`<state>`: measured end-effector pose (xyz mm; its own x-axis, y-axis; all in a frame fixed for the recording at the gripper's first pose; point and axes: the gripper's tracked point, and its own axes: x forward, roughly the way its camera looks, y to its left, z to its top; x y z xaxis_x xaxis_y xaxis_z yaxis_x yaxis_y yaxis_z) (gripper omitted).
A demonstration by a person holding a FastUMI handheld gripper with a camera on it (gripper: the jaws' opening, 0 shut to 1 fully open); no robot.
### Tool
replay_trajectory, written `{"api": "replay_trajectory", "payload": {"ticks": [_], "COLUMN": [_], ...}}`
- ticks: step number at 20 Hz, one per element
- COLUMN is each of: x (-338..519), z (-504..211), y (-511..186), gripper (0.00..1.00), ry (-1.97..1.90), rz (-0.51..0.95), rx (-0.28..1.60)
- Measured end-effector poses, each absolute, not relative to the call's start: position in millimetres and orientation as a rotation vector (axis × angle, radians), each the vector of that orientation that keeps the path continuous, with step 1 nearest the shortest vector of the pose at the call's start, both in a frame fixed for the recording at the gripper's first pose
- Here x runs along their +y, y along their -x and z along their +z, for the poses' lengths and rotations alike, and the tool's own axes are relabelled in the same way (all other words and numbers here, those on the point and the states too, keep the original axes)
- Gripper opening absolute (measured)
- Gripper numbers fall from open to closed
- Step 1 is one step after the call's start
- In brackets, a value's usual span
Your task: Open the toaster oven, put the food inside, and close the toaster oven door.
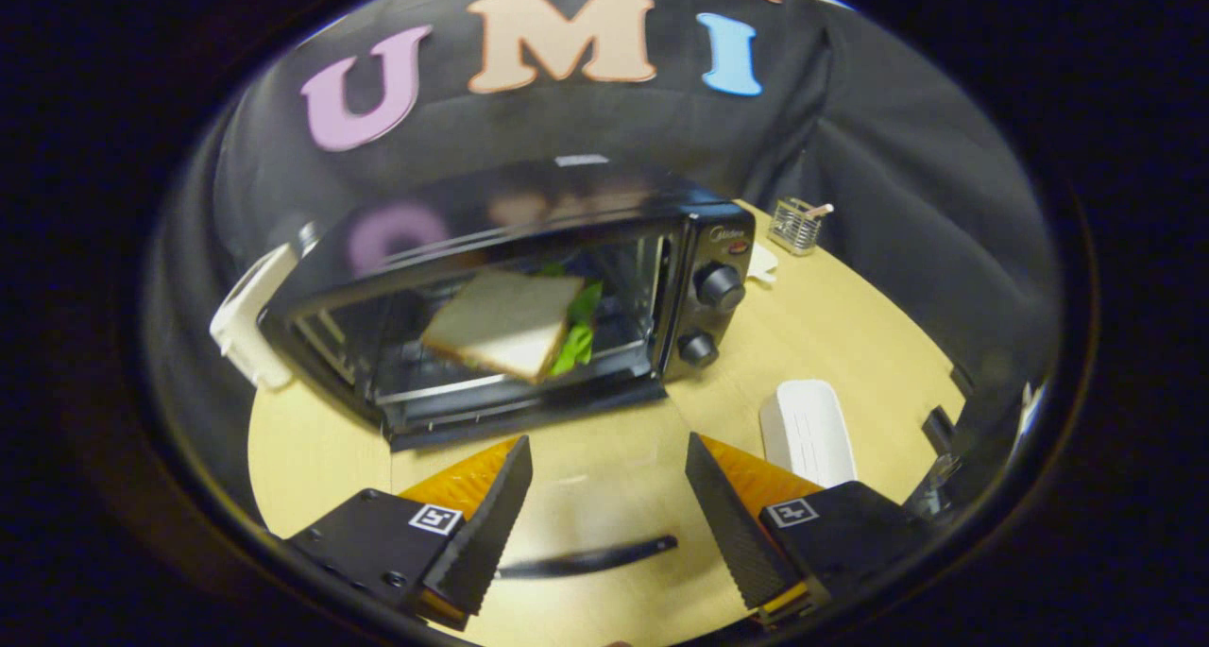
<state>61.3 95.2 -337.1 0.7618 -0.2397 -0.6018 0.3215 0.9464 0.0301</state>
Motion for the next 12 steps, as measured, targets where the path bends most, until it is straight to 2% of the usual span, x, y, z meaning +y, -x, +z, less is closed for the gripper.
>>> {"api": "replay_trajectory", "payload": {"ticks": [6,12], "x": [120,147], "z": [-356,-397], "y": [0,13], "gripper": [1.00,1.00], "ry": [-0.056,-0.018], "rz": [-0.181,-0.099], "rx": [0.708,0.817]}}
